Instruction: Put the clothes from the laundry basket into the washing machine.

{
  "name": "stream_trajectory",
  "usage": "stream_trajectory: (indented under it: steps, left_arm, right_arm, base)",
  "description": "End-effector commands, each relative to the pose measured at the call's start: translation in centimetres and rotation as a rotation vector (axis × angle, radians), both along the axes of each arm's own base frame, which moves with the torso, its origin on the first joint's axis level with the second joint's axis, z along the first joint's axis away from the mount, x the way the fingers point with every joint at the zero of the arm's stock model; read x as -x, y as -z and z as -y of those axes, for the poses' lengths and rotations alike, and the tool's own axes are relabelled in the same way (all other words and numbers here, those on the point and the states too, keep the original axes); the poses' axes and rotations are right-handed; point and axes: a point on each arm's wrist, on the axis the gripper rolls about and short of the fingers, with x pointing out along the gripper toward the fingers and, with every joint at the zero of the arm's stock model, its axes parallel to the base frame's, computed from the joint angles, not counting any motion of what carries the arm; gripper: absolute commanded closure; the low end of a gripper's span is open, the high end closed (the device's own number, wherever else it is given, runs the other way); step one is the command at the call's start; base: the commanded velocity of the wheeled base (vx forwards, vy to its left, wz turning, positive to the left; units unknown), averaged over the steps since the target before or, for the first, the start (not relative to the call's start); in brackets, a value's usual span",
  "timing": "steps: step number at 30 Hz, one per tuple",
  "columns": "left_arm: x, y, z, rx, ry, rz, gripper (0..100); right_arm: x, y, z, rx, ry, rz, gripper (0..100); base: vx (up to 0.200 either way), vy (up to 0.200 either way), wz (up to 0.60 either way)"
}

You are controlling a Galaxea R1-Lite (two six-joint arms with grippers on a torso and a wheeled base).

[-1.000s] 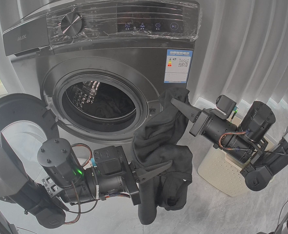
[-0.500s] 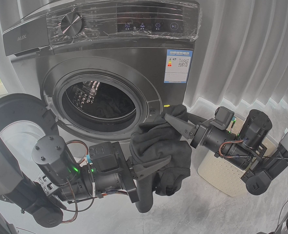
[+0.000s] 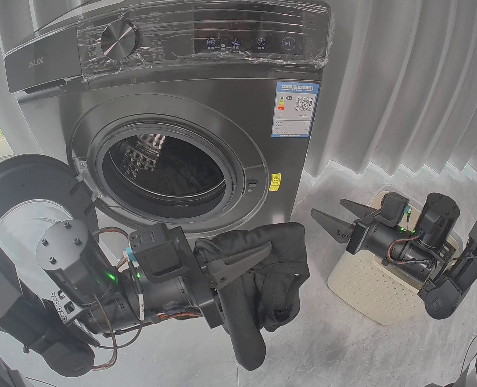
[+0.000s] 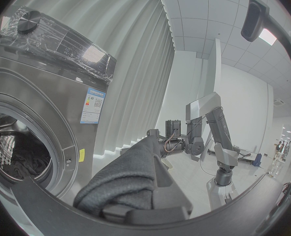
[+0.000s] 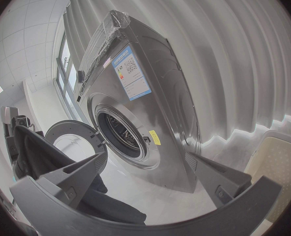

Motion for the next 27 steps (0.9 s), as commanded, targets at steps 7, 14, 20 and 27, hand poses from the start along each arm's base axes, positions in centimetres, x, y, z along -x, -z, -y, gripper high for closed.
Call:
stream_trajectory:
  steps: [7, 14, 20, 27]
  left_arm:
    - [-0.3, 0.7, -0.4, -0.002, -0.012, -0.059, 100]
    - [-0.1, 0.4, -0.5, 0.032, 0.0, -0.113, 100]
    - [-0.1, 0.3, -0.5, 0.048, 0.007, -0.141, 100]
    - [0.0, 0.3, -0.4, 0.047, 0.009, -0.135, 100]
  right_arm:
    - [0.7, 0.6, 1.7, 0.048, -0.083, 0.011, 0]
    - [2.3, 0.4, 1.5, 0.098, -0.224, 0.048, 0]
    - [4.1, 0.4, -0.6, 0.112, -0.374, 0.064, 0]
    - [5.7, 0.5, -3.3, 0.109, -0.487, 0.067, 0]
  base:
    - [0.0, 0.0, 0.0]
    - [0.0, 0.0, 0.0]
    - [0.0, 0.0, 0.0]
    - [0.0, 0.0, 0.0]
